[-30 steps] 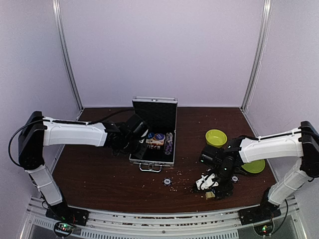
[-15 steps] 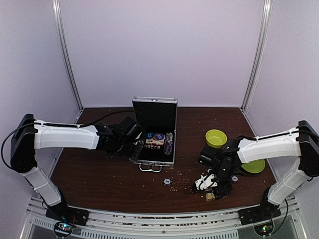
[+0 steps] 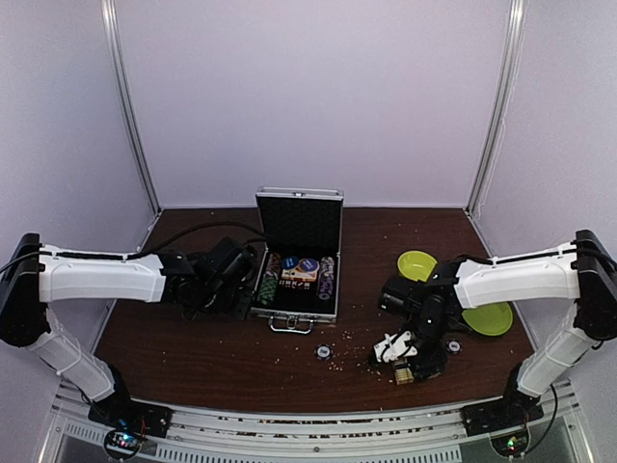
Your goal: Pack up texas hold em set
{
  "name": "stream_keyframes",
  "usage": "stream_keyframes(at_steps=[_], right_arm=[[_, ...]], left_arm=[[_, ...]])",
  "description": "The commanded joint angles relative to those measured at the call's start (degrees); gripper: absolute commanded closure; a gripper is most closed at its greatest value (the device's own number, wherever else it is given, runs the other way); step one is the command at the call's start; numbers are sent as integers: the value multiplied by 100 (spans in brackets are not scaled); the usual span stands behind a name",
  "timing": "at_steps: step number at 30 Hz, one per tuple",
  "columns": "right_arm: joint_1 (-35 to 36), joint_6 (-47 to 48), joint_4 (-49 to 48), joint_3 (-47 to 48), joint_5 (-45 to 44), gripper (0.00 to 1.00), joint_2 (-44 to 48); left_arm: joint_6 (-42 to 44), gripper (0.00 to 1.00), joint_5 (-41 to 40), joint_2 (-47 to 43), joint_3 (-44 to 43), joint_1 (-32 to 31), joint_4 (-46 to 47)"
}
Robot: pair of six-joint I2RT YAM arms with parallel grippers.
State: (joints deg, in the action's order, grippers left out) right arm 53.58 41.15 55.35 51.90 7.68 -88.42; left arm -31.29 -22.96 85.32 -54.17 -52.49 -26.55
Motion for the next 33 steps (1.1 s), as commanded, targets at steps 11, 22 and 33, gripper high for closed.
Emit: stream_keyframes(at_steps=[11, 22, 33], right_arm=[[-27, -986, 577, 4071, 18, 43, -1689], [-30, -1437, 95, 6484, -461, 44, -3622], [-23, -1592, -50, 7563, -691, 43, -4619]], left_arm=[[-1024, 63, 15, -635, 1054, 484, 591], [-1295, 63, 56, -822, 1224, 512, 624], [-1382, 63, 60, -854, 1251, 512, 600]])
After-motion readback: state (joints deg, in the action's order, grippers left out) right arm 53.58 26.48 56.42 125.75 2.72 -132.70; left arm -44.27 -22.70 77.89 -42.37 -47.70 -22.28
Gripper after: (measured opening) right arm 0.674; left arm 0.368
